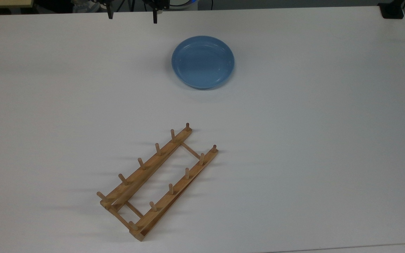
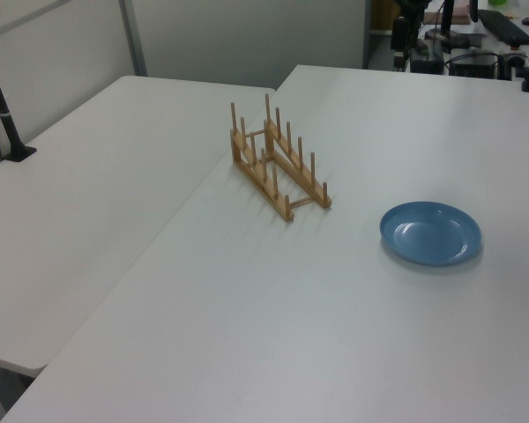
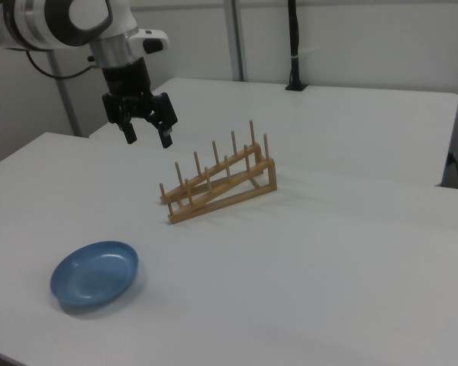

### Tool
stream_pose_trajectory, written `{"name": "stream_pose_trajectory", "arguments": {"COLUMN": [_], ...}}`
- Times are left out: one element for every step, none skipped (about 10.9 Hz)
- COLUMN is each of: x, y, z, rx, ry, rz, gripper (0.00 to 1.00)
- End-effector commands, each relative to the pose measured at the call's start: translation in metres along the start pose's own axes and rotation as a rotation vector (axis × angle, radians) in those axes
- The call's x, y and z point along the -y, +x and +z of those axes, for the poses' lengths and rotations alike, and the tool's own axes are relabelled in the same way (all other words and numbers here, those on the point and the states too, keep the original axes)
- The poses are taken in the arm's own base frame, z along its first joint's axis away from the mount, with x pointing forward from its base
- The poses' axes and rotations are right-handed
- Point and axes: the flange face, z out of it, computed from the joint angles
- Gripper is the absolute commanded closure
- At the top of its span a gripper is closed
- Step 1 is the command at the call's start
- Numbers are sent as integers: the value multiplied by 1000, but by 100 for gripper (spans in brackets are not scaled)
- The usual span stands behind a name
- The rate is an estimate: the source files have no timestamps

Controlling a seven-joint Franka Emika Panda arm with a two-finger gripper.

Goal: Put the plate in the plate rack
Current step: 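Move the gripper toward the light blue plate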

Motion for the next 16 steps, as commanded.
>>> {"name": "stream_pose_trajectory", "arguments": {"x": [8, 9, 8, 9, 9, 9, 8, 9, 9, 9, 9, 11, 11, 13, 13, 15], "y": [6, 6, 6, 6, 6, 6, 6, 6, 6, 5, 5, 4, 5, 5, 4, 2], "z": [8, 8, 8, 8, 8, 8, 8, 8, 8, 8, 9, 12, 13, 15, 22, 33], "rx": [-31, -31, -31, -31, -31, -29, -29, -29, -29, -25, -22, -16, -14, -10, 5, 27], "ry": [4, 4, 4, 4, 4, 4, 4, 4, 4, 4, 5, 5, 3, 5, 6, 8], "rz": [1, -1, 1, -1, -1, -1, 1, -1, -2, -11, -14, -29, -60, -109, -168, -238], "gripper": [0, 0, 0, 0, 0, 0, 0, 0, 0, 0, 0, 0, 0, 0, 0, 0]}}
